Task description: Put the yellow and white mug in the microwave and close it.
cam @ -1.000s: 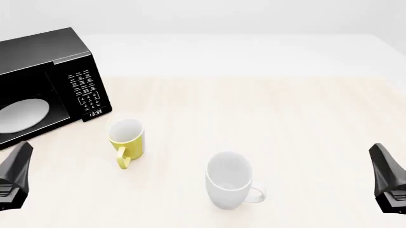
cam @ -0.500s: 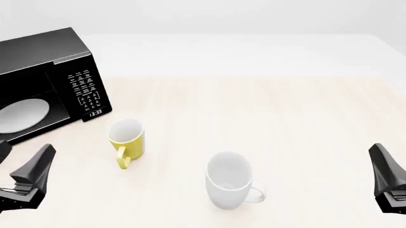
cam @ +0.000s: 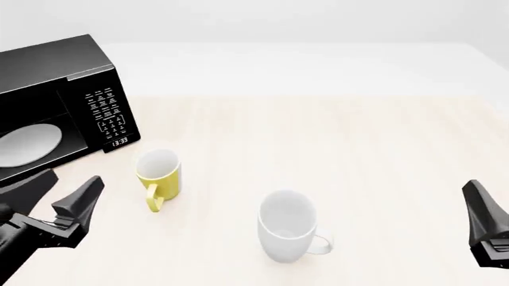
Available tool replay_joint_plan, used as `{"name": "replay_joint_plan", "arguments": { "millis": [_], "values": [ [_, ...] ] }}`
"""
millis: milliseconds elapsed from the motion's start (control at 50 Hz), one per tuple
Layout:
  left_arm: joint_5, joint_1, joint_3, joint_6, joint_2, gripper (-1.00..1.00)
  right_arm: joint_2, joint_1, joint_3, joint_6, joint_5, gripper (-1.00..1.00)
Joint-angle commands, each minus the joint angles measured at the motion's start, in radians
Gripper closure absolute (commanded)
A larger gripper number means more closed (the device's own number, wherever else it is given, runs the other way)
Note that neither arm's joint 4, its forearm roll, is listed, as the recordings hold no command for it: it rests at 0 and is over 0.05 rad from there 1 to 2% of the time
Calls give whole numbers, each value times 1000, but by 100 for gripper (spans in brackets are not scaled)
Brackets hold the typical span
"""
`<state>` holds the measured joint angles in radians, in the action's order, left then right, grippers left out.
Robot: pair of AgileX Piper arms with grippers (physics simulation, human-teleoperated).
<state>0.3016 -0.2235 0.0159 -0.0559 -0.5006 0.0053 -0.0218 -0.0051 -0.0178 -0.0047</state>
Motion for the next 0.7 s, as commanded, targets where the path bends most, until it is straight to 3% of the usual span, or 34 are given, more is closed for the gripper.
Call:
{"name": "replay_joint_plan", "arguments": {
  "millis": [20,280,440,700],
  "values": [
    [118,-32,6,-46,-161,-100,-1,8,1,3,0,-100],
    [264,-28,1,-101,-372,-100,-1,8,1,3,0,-100],
    [405,-27,10,-161,-606,-100,-1,8,1,3,0,-100],
    [503,-42,23,-183,-759,-100,-1,8,1,3,0,-100]
  ]
}}
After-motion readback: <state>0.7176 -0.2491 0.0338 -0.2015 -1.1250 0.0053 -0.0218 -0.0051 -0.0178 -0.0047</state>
